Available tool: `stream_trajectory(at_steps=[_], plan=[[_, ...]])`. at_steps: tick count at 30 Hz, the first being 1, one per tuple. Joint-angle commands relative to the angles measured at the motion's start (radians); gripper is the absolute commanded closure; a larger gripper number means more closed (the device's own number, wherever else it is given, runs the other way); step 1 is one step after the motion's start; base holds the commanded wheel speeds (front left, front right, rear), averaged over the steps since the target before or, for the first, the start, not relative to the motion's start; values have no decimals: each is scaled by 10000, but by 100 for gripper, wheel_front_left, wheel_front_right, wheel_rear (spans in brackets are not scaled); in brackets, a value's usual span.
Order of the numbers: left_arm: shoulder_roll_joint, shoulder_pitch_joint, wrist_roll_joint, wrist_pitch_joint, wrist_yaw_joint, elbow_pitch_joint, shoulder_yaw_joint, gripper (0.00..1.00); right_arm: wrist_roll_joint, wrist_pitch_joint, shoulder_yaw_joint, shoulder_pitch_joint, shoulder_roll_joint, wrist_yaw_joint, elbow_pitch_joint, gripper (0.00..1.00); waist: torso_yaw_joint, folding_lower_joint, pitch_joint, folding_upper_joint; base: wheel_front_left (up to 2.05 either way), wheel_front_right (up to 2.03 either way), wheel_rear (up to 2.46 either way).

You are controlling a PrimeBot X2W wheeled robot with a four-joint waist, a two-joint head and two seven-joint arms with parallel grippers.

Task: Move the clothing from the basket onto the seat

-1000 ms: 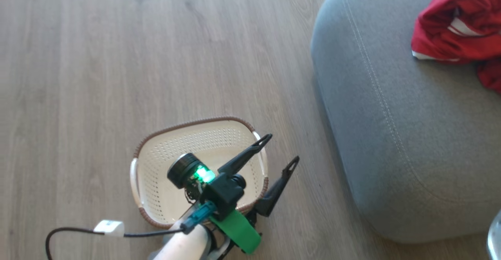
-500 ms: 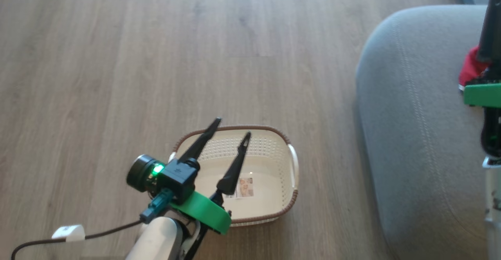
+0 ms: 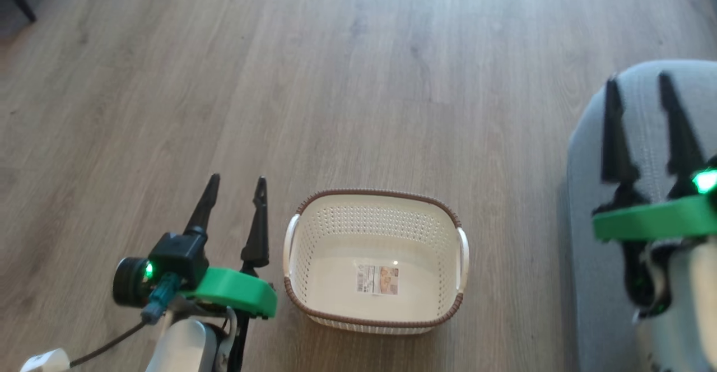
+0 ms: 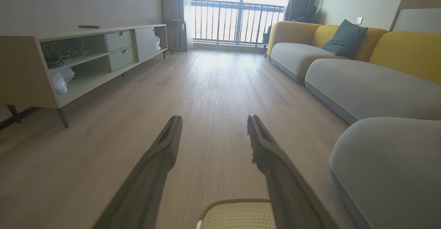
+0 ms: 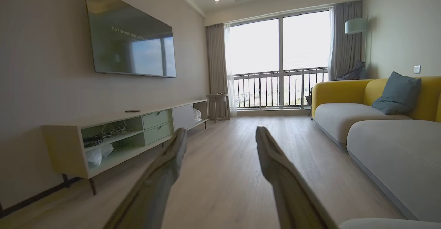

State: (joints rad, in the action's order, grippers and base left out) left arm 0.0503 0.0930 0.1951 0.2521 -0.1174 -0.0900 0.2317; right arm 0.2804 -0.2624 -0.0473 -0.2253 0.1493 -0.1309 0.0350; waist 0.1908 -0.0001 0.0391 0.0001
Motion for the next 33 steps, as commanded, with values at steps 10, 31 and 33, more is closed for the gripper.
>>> stream_trajectory(at_steps=[10, 31, 33], plan=[[0, -280, -74, 97, 184, -56, -412, 0, 108, 6, -354, 1405, -895, 2, 625, 0, 211, 1, -249, -1, 0, 0, 0], [-1, -202, 428, 97, 1008, -825, -726, 0, -167, 6, 14, 1669, -989, 2, 1286, 0, -91, 1, 158, -1, 0, 0, 0], [-1, -192, 451, 97, 1072, -775, -773, 0, -174, 6, 35, 1659, -989, 2, 1265, 0, -85, 1, 169, -1, 0, 0, 0]])
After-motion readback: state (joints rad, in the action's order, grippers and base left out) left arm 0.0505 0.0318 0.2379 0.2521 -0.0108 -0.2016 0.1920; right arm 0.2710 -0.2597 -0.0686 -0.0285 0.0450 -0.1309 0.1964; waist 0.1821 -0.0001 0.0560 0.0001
